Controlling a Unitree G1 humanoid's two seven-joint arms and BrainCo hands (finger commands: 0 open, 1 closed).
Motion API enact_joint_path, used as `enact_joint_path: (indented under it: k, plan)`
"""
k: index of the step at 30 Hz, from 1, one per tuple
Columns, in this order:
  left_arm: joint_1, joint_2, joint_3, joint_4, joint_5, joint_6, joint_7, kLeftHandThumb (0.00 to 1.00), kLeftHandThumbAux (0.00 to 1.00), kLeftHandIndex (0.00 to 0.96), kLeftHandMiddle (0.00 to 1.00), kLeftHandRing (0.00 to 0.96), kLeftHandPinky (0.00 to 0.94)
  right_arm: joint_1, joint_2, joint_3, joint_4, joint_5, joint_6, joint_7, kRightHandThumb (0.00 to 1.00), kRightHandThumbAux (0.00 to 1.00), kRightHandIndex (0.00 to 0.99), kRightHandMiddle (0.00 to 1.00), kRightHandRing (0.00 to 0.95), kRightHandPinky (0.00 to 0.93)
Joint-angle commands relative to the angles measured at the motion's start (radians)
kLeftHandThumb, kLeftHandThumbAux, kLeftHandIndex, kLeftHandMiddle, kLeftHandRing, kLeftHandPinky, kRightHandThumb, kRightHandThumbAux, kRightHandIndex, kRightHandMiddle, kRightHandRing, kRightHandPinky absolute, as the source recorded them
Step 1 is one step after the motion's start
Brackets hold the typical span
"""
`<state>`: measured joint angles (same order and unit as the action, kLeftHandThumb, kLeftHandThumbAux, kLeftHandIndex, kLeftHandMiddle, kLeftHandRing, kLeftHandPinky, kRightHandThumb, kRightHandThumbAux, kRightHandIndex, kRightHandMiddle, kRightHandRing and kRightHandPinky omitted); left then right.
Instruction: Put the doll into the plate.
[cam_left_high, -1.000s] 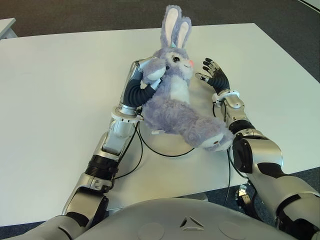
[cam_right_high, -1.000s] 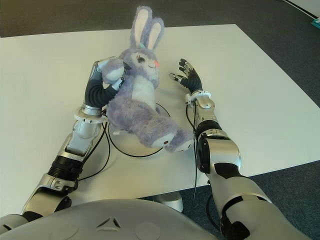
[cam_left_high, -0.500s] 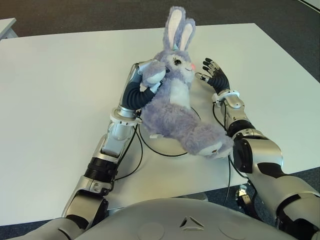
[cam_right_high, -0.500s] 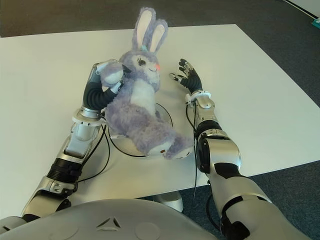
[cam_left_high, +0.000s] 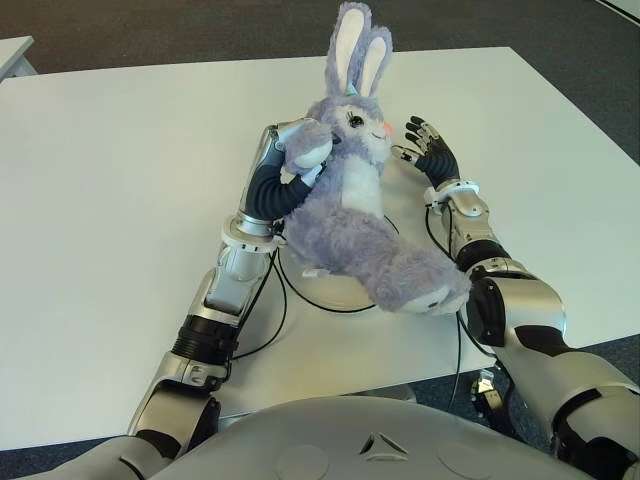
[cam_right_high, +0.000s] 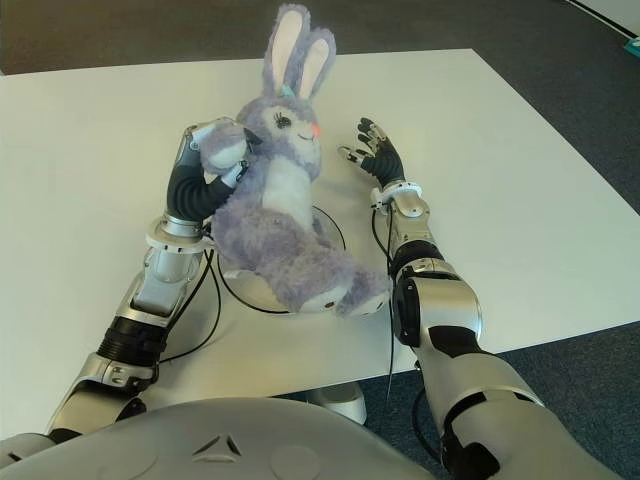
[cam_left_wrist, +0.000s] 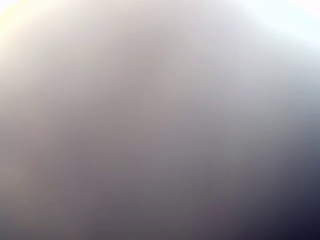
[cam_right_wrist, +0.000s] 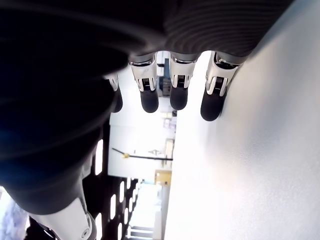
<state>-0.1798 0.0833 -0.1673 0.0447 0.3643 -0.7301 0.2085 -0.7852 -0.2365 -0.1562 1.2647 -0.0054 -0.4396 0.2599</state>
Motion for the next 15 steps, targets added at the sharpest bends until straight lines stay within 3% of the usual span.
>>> enact_joint_path:
  k: [1, 15]
  plan:
    - [0.026, -0.006, 0.001, -0.015, -0.018, 0.029, -0.022, 0.744, 0.694, 0.443, 0.81, 0.825, 0.832, 0.12, 0.032, 0.011, 0.074, -0.019, 0.085, 0.016, 0.197, 0.755, 0.015, 0.035, 0.029, 0.043]
    - [0.022, -0.015, 0.005, -0.022, -0.006, 0.056, -0.012, 0.742, 0.694, 0.443, 0.821, 0.833, 0.827, 0.122, 0.031, 0.011, 0.073, -0.018, 0.084, 0.021, 0.213, 0.756, 0.017, 0.04, 0.034, 0.052]
